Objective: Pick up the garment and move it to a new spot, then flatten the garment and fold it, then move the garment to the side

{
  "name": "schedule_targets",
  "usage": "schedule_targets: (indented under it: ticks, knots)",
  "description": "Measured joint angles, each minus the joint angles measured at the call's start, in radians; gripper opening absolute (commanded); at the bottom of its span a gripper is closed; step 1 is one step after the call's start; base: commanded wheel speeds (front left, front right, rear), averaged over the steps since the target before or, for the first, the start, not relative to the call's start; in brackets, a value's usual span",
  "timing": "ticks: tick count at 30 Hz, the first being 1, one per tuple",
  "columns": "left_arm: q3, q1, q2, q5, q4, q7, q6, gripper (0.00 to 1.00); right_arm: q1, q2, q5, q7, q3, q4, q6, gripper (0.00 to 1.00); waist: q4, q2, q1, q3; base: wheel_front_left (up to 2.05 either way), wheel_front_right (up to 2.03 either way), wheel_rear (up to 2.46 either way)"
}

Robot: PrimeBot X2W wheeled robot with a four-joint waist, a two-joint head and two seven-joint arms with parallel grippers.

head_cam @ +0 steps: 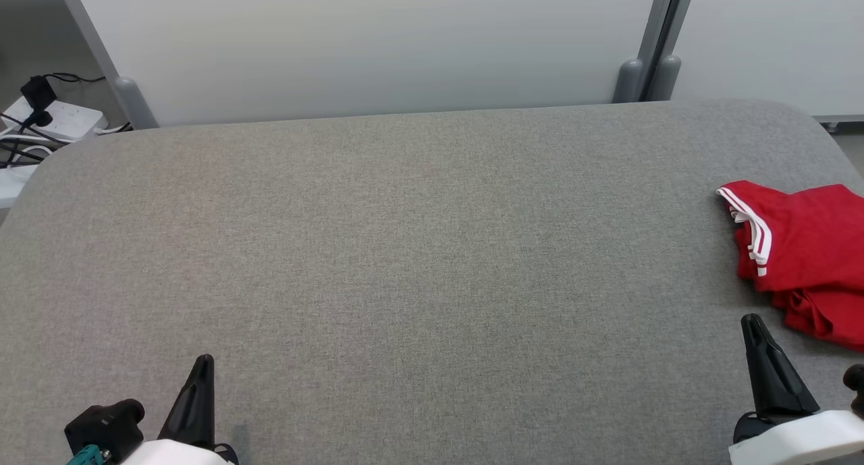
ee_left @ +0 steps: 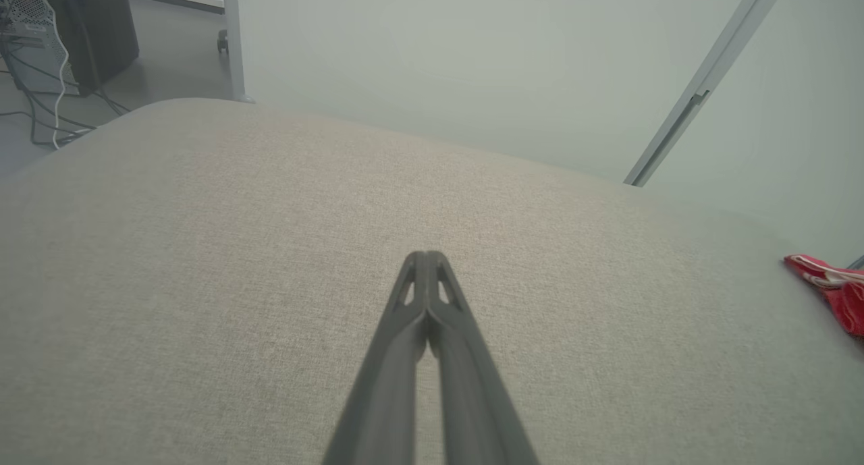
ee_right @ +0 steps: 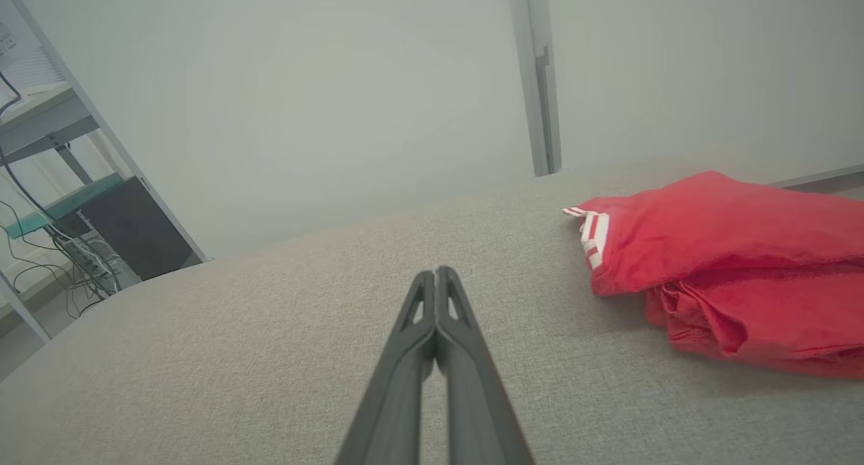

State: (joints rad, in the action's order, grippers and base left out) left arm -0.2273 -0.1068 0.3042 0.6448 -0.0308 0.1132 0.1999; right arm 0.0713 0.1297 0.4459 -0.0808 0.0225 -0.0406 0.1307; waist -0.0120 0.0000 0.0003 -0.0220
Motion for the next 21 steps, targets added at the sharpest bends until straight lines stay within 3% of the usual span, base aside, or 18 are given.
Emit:
schedule_targets:
  ticks: [21]
  knots:
    - [0.053,0.027,-0.041,0.188,-0.049,-0.043,-0.066,0.0,-0.022,-0.009,0.23,0.028,0.008,-0.041,0.0,0.0,0.002,0.0,-0.0001,0.004,0.0,0.0,0.0]
